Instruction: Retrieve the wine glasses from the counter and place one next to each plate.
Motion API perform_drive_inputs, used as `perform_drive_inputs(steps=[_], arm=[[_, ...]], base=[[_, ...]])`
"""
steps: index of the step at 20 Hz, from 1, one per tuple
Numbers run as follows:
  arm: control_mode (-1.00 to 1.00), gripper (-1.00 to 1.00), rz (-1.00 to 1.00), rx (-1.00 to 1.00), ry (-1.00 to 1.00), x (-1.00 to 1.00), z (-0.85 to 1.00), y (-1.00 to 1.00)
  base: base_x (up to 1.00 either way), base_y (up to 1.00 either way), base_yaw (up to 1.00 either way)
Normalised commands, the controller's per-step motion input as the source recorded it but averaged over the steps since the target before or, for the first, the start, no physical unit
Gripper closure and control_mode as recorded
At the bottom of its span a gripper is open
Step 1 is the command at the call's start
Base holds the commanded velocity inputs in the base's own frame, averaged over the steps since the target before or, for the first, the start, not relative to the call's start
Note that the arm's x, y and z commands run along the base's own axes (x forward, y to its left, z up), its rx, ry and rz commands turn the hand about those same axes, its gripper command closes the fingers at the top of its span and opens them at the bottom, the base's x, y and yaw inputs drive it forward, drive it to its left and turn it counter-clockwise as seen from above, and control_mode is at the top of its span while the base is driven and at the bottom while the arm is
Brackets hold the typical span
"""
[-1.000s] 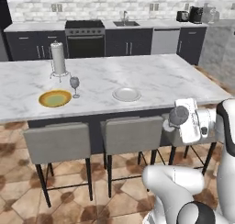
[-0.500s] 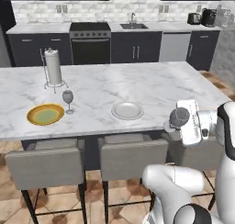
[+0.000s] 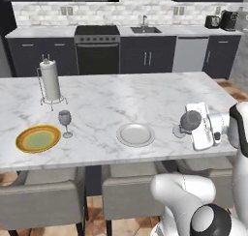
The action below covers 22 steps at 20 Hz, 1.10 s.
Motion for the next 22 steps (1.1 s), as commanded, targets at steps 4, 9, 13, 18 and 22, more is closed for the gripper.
perform_drive_inputs(steps=[4,9,13,18,22], arm=[[1.0,1.0,0.0,0.0,0.0,0.0,0.0,0.0],[1.0,1.0,0.0,0.0,0.0,0.0,0.0,0.0],[1.0,1.0,0.0,0.0,0.0,0.0,0.0,0.0],[1.0,1.0,0.0,0.0,0.0,0.0,0.0,0.0],[1.0,1.0,0.0,0.0,0.0,0.0,0.0,0.0]], base=[[0.88,0.03,-0.08],[0.59,0.06,-0.2],[0.41,0.05,-0.31],[0.41,0.06,-0.14],[0.24,0.06,0.0]])
